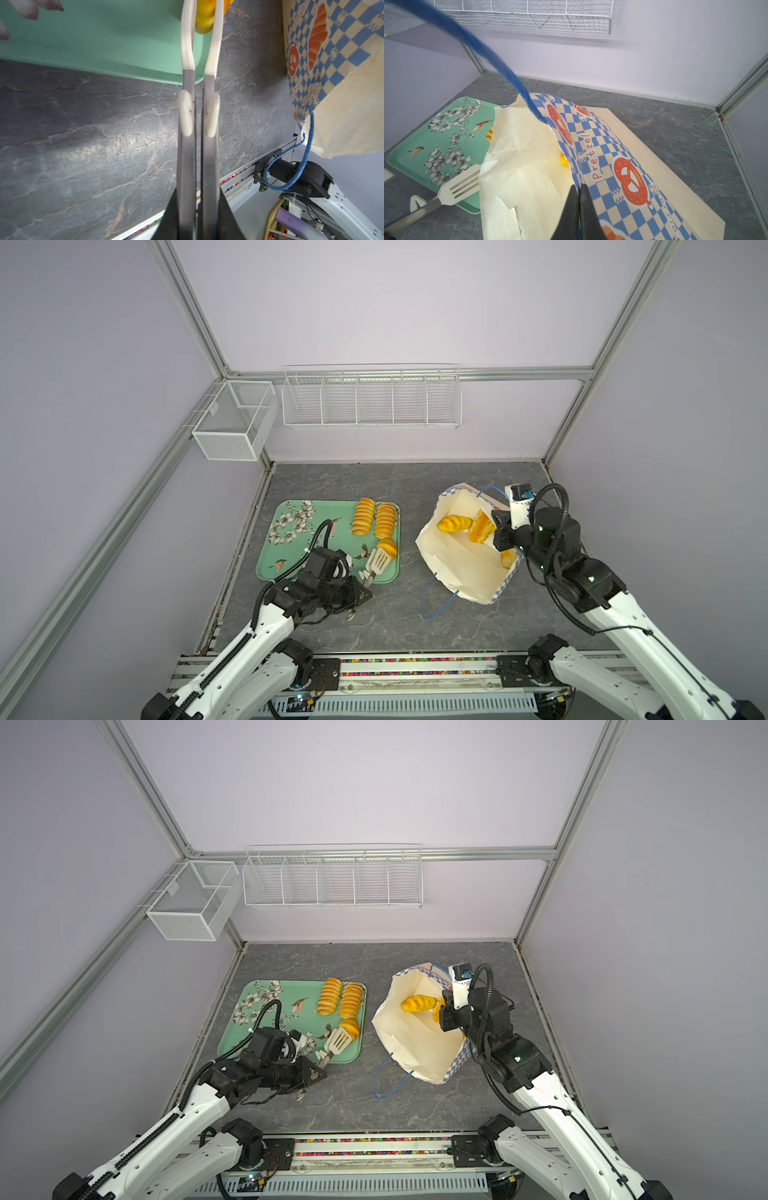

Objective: Take the fake bread out of the paper bag
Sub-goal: 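Release the round bun onto the tray beside the other breads, then reach the tongs back into the bag held by the right gripper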

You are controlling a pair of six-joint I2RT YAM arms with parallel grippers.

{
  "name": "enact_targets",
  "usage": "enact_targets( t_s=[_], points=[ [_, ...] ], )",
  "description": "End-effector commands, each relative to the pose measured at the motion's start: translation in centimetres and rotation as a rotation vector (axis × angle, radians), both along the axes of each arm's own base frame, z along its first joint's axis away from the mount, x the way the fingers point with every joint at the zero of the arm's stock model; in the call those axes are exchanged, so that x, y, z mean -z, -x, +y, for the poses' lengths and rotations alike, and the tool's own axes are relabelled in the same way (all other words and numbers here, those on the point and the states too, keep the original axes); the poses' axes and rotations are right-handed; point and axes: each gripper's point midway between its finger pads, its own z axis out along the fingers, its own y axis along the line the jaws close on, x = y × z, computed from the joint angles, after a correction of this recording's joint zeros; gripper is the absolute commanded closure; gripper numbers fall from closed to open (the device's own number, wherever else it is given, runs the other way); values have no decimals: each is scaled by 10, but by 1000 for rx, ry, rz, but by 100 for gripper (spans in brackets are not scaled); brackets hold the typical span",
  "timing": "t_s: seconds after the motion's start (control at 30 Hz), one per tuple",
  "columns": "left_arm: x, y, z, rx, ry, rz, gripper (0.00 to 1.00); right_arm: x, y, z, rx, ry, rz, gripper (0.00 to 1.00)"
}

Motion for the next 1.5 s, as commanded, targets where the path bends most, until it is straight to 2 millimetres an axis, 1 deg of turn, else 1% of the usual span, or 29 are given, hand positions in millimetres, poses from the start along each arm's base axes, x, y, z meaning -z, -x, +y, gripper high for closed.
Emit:
enact_targets(
  t_s=[0.0,0.1,0.23,0.37,0.6,0.7,0.87,0.93,1.03,1.1,1.23,1.27,1.33,1.4,1.47],
  points=[
    [6,2,5,-12,-33,42,77,-16,2,-3,5,-18,-39,93],
    [8,4,9,-15,-67,66,72,-16,3,-4,6,-21,-40,93],
    [2,2,16,-35,-110,57,69,-18,5,-6,11,-18,-47,93],
    [-8,-2,20,-50,-116,12,68,-18,6,-7,12,-22,-49,93],
    [-17,1,26,-48,-141,-6,68,-20,8,-7,9,-27,-51,93],
    [-28,0,31,-48,-160,-38,70,-20,9,-7,8,-27,-54,93],
    [-58,-3,37,-20,-197,-114,79,-19,9,-2,-17,-33,-46,93],
    [-71,-4,36,15,-203,-145,82,-20,9,1,-30,-37,-46,93],
    [-94,-6,30,80,-182,-202,87,-21,9,2,-39,-44,-48,93],
    [-114,-9,23,120,-155,-255,89,-21,9,2,-39,-43,-46,93],
    [-162,-13,7,210,-111,-414,91,-19,9,4,-43,-48,-33,93],
    [-173,-12,0,245,-118,-459,91,-18,9,5,-44,-50,-30,93],
    [-188,-8,-17,330,-139,-532,91,-17,8,6,-46,-53,-26,93],
    [-198,2,-40,441,-159,-591,91,-17,8,6,-46,-58,-20,93],
    [-199,10,-65,551,-208,-646,90,-16,7,7,-50,-58,-16,93]
  ],
)
